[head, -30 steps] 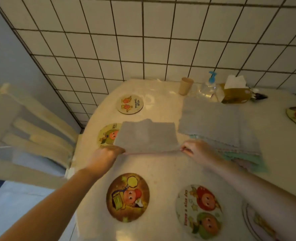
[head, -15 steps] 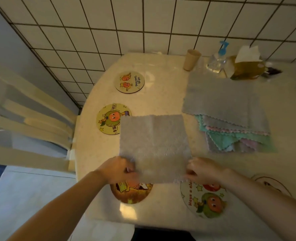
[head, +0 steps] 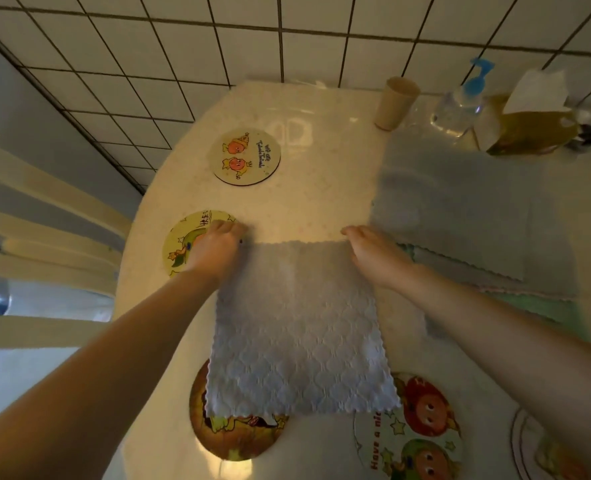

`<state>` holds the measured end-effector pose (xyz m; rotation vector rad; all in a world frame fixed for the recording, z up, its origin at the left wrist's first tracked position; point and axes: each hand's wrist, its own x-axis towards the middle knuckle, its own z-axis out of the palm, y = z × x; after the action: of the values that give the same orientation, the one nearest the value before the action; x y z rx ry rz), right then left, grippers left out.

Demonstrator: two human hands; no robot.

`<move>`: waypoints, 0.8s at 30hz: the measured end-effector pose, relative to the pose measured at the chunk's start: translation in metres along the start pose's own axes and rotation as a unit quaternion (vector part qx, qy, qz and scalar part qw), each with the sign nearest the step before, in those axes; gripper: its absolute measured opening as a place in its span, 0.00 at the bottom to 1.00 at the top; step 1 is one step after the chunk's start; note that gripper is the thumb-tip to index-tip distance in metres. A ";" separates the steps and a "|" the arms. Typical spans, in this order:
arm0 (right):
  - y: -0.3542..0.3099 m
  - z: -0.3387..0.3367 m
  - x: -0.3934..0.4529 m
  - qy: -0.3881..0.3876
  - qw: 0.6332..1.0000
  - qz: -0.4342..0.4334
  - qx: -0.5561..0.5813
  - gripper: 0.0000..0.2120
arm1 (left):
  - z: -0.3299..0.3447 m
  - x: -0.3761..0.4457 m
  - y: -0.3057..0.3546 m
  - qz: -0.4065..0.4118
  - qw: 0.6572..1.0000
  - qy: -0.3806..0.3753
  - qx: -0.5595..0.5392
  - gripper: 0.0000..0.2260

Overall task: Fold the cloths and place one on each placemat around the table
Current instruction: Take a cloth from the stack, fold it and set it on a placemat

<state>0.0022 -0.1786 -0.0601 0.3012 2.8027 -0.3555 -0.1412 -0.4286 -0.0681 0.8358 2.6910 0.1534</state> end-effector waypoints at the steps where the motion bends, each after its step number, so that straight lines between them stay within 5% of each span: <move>1: 0.003 0.003 0.008 0.003 1.000 -0.013 -0.028 0.23 | 0.002 0.005 -0.001 0.000 1.000 -0.005 0.006 0.17; 6: 0.021 0.008 0.025 -0.026 0.998 -0.033 -0.049 0.06 | 0.011 0.008 -0.010 0.014 1.000 -0.003 0.013 0.11; 15: 0.033 -0.003 0.050 0.083 0.996 -0.004 -0.017 0.04 | 0.003 0.021 -0.022 -0.019 0.993 0.083 0.081 0.13; 18: 0.032 0.001 0.053 0.098 0.994 0.003 -0.043 0.13 | 0.006 0.020 -0.020 -0.032 0.990 0.120 0.068 0.11; 24: 0.003 0.021 -0.029 0.091 0.988 -0.128 -0.010 0.13 | 0.035 -0.059 0.005 0.198 0.977 0.078 -0.016 0.15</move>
<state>0.0360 -0.1864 -0.0711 -0.0353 3.0289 -0.3744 -0.0814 -0.4581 -0.0841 1.3955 2.6192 0.3642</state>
